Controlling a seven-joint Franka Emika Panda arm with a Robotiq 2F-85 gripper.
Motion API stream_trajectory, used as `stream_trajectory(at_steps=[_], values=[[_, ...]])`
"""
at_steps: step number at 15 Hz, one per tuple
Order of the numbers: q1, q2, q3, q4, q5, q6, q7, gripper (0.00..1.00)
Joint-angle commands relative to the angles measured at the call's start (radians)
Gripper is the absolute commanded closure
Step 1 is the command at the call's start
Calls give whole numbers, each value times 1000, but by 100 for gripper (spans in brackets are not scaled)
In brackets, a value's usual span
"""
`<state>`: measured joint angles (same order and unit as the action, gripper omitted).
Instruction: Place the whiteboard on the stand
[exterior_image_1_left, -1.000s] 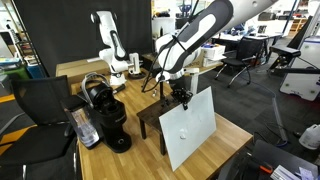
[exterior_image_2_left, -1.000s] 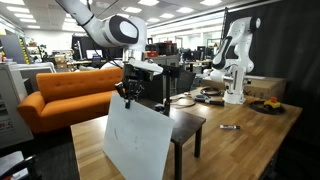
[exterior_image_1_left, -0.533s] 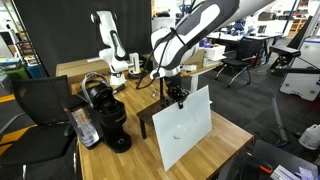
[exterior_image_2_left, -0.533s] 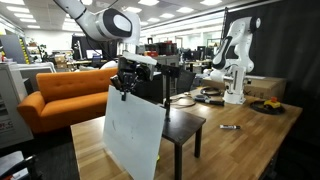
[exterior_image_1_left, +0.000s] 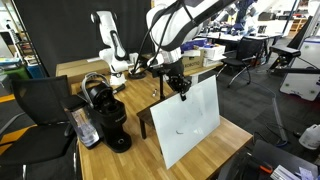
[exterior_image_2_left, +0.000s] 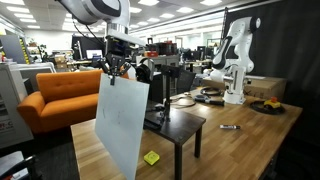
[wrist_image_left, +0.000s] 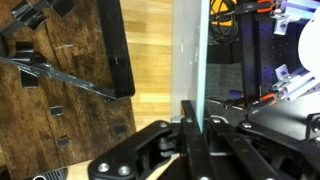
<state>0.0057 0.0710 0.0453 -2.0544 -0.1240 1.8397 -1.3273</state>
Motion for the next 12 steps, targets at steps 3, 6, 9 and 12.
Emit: stream_trajectory(at_steps=[3, 6, 9, 12], values=[[5, -28, -6, 81, -17, -167, 49, 99], [1, -14, -15, 169, -12, -230, 66, 99], [2, 6, -19, 263, -14, -283, 81, 99], [3, 33, -18, 349, -17, -341, 80, 99]])
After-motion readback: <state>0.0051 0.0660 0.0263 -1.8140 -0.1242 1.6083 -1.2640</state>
